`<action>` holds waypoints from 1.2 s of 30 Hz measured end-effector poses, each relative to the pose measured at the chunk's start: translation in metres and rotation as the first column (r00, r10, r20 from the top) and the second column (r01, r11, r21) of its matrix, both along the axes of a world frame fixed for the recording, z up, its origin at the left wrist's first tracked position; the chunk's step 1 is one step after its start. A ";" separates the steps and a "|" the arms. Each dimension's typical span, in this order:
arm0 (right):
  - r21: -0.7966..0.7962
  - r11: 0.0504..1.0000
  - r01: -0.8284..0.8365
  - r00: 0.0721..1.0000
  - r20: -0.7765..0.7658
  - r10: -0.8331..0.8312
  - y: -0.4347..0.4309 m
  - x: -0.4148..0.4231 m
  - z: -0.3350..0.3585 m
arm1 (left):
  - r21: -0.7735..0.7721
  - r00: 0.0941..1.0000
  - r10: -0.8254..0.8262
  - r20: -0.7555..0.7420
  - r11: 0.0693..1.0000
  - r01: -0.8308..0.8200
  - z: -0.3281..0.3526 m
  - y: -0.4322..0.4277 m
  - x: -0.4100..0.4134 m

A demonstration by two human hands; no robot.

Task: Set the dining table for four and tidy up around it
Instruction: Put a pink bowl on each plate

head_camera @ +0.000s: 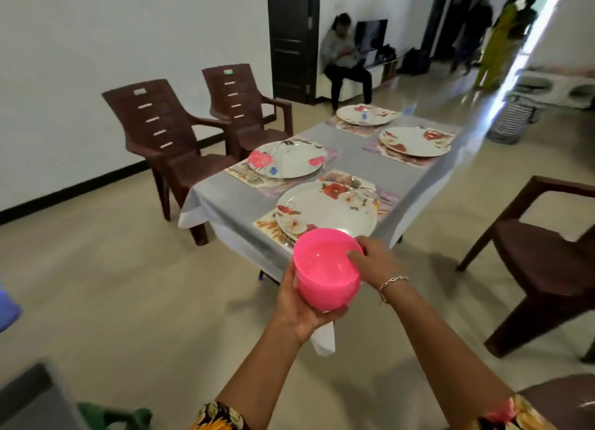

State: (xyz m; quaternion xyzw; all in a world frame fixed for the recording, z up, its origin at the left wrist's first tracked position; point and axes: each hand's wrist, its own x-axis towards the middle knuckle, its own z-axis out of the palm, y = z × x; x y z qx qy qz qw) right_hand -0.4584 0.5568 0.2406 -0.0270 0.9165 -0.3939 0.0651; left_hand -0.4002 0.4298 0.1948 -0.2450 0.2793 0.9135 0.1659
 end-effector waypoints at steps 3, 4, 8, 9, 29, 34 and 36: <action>0.130 0.985 0.110 0.981 -0.174 -0.087 0.013 -0.036 0.004 | -0.021 1.000 -0.007 -0.022 1.000 0.007 0.005 0.014 -0.037; 0.191 0.973 0.131 0.972 -0.216 -0.088 0.015 -0.049 0.007 | -0.020 1.000 -0.005 -0.024 1.000 0.005 0.004 0.017 -0.051; 0.333 0.931 0.152 0.957 -0.286 -0.053 0.020 -0.105 0.013 | -0.046 0.999 0.036 -0.024 0.998 -0.037 -0.005 0.025 -0.110; 0.340 0.928 0.155 0.953 -0.299 -0.050 0.021 -0.119 0.014 | -0.066 0.999 0.043 -0.022 0.997 -0.044 -0.007 0.025 -0.126; -0.178 0.984 -0.013 0.973 -0.229 -0.028 0.033 -0.335 0.023 | -0.070 0.970 0.234 0.066 0.971 -0.229 -0.034 0.017 -0.286; -0.115 0.988 -0.100 0.981 -0.179 0.079 0.034 -0.395 0.018 | -0.115 0.873 0.485 0.050 0.871 -0.477 -0.028 0.000 -0.288; -0.055 0.990 -0.133 0.981 -0.146 0.124 0.029 -0.415 0.004 | -0.122 0.834 0.552 0.031 0.830 -0.545 -0.022 -0.004 -0.288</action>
